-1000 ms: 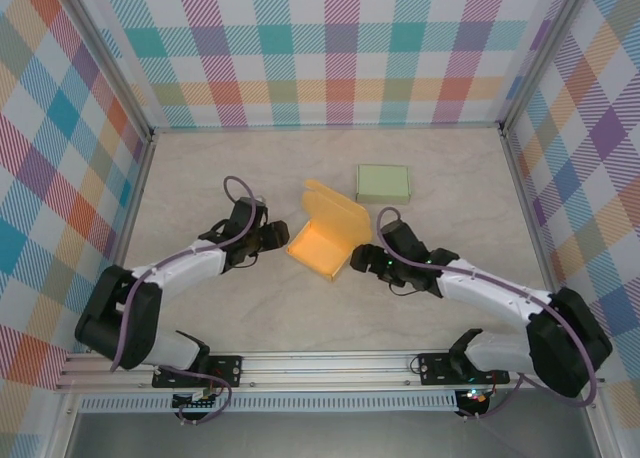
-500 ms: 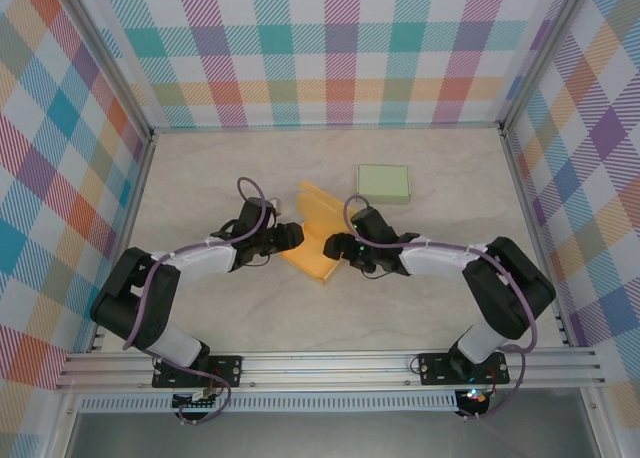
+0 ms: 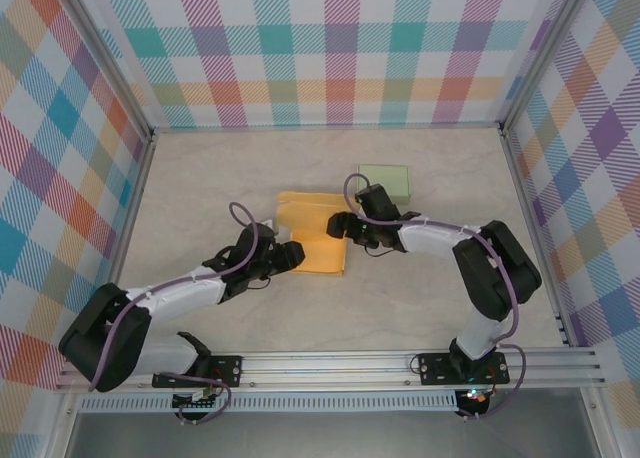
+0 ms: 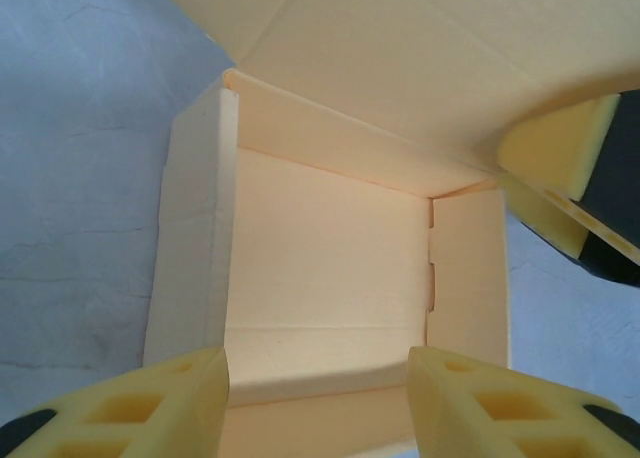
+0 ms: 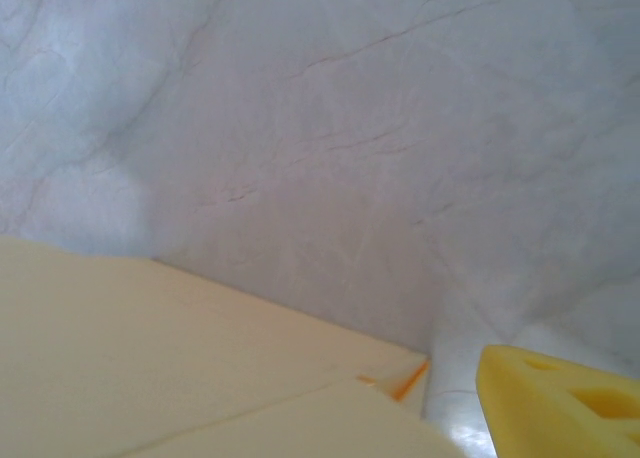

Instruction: Fold the paper box

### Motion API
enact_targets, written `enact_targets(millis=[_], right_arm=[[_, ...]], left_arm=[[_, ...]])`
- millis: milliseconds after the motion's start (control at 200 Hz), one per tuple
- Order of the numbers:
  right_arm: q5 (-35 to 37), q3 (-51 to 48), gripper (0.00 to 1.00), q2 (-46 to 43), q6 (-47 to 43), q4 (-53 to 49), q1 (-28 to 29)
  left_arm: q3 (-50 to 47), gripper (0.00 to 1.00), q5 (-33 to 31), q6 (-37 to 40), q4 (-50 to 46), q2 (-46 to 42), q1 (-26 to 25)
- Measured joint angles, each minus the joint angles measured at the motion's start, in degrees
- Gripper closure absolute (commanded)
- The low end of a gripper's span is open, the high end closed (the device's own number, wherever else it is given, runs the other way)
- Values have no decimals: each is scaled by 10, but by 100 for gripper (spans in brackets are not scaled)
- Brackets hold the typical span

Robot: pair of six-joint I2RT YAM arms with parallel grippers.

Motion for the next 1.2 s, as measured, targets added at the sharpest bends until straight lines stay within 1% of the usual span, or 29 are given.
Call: enact_targets(millis=[95,155,195,205,245,330,355,385,415,465,495,510,575,600,700,770,815,855,950,1075,1200], right_arm=[[-7,0,18,-3,-16,-15,-12],[-6,-6,15,-17,-29,-27,-15],[-6,-12,13,-35,-37,-39,-15],[-5,-15,10,-40,-40,-42,-15],[-4,-21,4,-63,-50,-54,-15],[3,-32,2,-123,-73,-79,-15],[7,-34,0,-140,-78,-83,-15],[12,-37,1,-161,-88,-90,-15],[17,-39,0,-178,-94,-93,-15],[25,-43,0,-205,-108,-97,-15],[29,-45,0,-216,-115,-100,-15],[31,-46,0,-221,-119,-101,-15],[38,-46,0,-231,-136,-103,-15],[40,-46,2,-231,-142,-104,-15],[40,-46,4,-223,-168,-104,-16],[39,-45,5,-210,-186,-103,-16],[37,-44,8,-200,-196,-100,-16],[36,-42,11,-190,-203,-97,-16],[27,-32,13,-167,-221,-91,-16],[17,-17,15,-142,-236,-82,-16],[11,0,17,-125,-247,-76,-16]], left_arm=[[-7,49,-21,-8,-6,-35,-1],[-7,46,-40,-5,-22,-64,-1],[-3,43,-55,11,-41,-90,-1],[-2,42,-58,14,-45,-94,-1],[6,38,-77,31,-67,-119,-1],[30,26,-107,90,-105,-156,8],[38,24,-112,105,-114,-163,14],[49,21,-117,130,-123,-170,23],[57,15,-119,155,-128,-174,37],[68,12,-117,198,-131,-175,65],[71,3,-110,217,-131,-173,82],[73,0,-106,230,-130,-170,94],[74,0,-78,274,-120,-151,129],[76,0,-64,289,-116,-139,141],[82,5,-7,351,-93,-70,170],[88,10,33,386,-78,-24,178],[97,13,57,407,-74,3,180],[109,15,78,425,-73,28,182],[140,16,124,449,-60,80,191],[170,17,162,468,-45,114,196],[197,26,189,482,-42,135,196]])
